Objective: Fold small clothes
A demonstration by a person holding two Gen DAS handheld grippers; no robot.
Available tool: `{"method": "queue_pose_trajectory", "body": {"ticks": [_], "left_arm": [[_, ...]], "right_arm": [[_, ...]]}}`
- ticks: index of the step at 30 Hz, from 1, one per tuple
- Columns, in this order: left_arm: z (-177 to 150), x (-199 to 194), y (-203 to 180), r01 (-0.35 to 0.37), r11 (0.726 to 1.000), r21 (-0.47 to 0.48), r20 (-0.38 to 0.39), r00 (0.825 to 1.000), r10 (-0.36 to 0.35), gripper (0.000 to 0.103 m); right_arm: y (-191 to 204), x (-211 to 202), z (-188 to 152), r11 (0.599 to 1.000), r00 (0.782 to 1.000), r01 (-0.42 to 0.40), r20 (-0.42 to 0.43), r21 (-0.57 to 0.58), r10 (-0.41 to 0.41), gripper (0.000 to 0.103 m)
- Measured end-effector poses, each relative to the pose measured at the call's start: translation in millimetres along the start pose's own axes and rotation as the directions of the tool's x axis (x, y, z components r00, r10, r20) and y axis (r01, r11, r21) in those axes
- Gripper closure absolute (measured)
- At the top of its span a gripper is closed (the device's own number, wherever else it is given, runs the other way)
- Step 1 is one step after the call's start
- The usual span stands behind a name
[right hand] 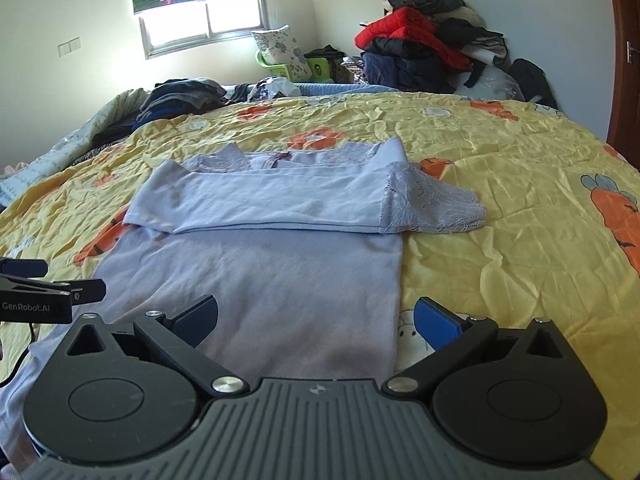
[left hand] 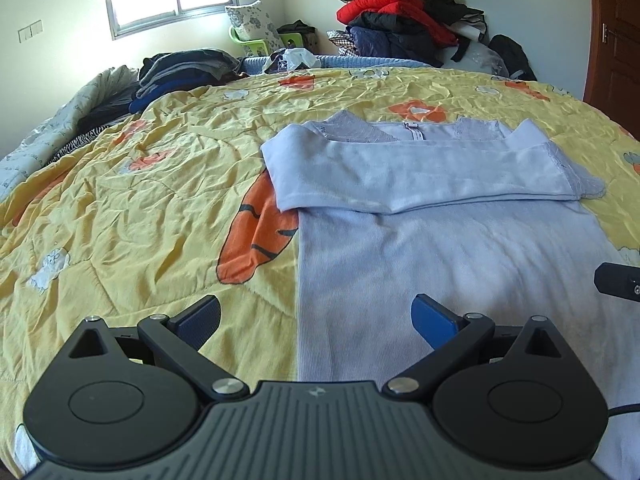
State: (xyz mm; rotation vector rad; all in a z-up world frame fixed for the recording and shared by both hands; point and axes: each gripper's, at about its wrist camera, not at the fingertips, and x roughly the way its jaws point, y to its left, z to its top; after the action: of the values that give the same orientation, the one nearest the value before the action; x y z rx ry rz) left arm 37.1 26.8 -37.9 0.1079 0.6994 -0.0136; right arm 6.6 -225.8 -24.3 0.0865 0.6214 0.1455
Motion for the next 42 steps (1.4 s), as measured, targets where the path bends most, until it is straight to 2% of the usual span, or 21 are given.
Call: {"method": "queue_pose_trajectory", "body": {"ticks": [6,10,22,28,32,38,40,42], "left_arm": [[-2,1,-7,-0.058,0.997,0.045,-0.031,0.998,0.059,0.001],[-3,-3,-8,-0.025,0.999,0.037,-0.03,0.999,0.026,0.001],[-5,-3,-10,-0.026,0.999,0.048,-0.038,0.999,0.028,0.001],[-6,-3,-9,-0.005,0.999,0.048,-0.049,0.999,0.008,0.001],[-9,-9,-1,0.061,0.997,0.054,-0.05,0.997,-0.059,0.001],[-19,-28,30,0.164,0.986,0.04,-0.052,0.985,-0.162,0.001],[-22,-33,38,0.192,0.98,0.051,-0.068,0.98,-0.188,0.001],[-25,-39,45,0.224,0.972,0.063,-0.078,0.973,-0.219,0.001]], "right_arm": [[6,-12,-8,1.0,1.0,-0.013,-0.013,-0.028,0.012,0.0],[5,-21,-11,1.0,1.0,-0.015,-0.007,-0.026,0.015,0.0],[6,-26,-20,0.999,0.999,-0.037,-0.023,-0.027,0.037,0.0],[3,-28,-21,0.999,0.999,-0.051,-0.02,-0.015,0.05,0.0],[0,-32,-20,0.998,0.998,-0.058,-0.015,-0.009,0.058,0.0],[-10,-41,-21,0.996,0.996,-0.088,-0.018,0.015,0.088,0.001],[-15,-43,-23,0.994,0.994,-0.102,-0.025,0.034,0.103,0.004],[-21,-44,-26,0.991,0.992,-0.121,-0.035,0.052,0.123,0.011]]}}
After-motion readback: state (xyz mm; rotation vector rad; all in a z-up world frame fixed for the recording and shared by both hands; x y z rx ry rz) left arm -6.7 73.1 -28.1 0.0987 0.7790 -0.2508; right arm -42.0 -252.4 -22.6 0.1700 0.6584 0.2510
